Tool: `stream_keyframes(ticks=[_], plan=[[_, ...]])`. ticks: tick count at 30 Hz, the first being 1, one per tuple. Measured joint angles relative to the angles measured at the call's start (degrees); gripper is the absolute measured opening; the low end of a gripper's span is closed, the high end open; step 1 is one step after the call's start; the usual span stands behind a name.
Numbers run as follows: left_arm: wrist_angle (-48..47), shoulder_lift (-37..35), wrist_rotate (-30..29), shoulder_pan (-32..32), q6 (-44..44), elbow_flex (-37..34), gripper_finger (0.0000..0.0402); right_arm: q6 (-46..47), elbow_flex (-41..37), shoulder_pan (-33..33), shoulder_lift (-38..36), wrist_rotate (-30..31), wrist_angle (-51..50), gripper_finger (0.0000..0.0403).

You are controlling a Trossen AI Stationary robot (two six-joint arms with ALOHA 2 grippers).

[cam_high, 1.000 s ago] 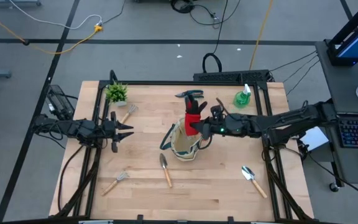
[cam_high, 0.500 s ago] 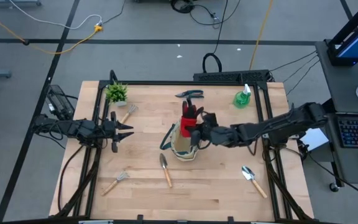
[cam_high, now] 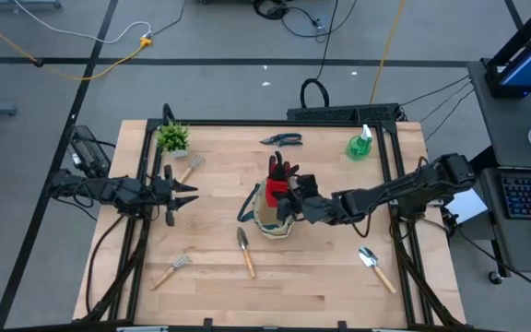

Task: Pick & Place Garden tools in Gardening bag
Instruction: Put the red gloves into the gardening bag

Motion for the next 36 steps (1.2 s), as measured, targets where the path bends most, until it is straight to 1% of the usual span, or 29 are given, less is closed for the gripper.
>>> stream_keyframes(ticks=[6,11,17,25,29,36], plan=[[0.01,0.00,-0.46,0.01,0.84,-0.02,0.0113,1.04,0.00,1.42,0.00,-0.83,-0.64,0.0074],[0.03,-0.01,-0.51,-0.01,2.12,0.00,0.0113,1.16,0.00,1.25,0.00,-1.43,-1.34,0.0073],[0.03,-0.01,-1.51,0.00,1.92,0.00,0.0113,1.17,0.00,0.89,0.00,-1.70,-1.30,0.0088],[0.03,-0.01,-1.51,-0.01,1.88,0.00,0.0113,1.58,0.00,0.89,0.00,-2.03,-1.34,0.0094],[0.03,-0.01,-1.51,-0.01,1.95,0.00,0.0113,1.61,0.00,0.82,0.00,-2.96,-1.33,0.0108],[0.03,-0.01,-1.51,0.00,1.91,-0.01,0.0113,1.60,0.00,0.78,0.00,-3.12,-1.37,0.0147]])
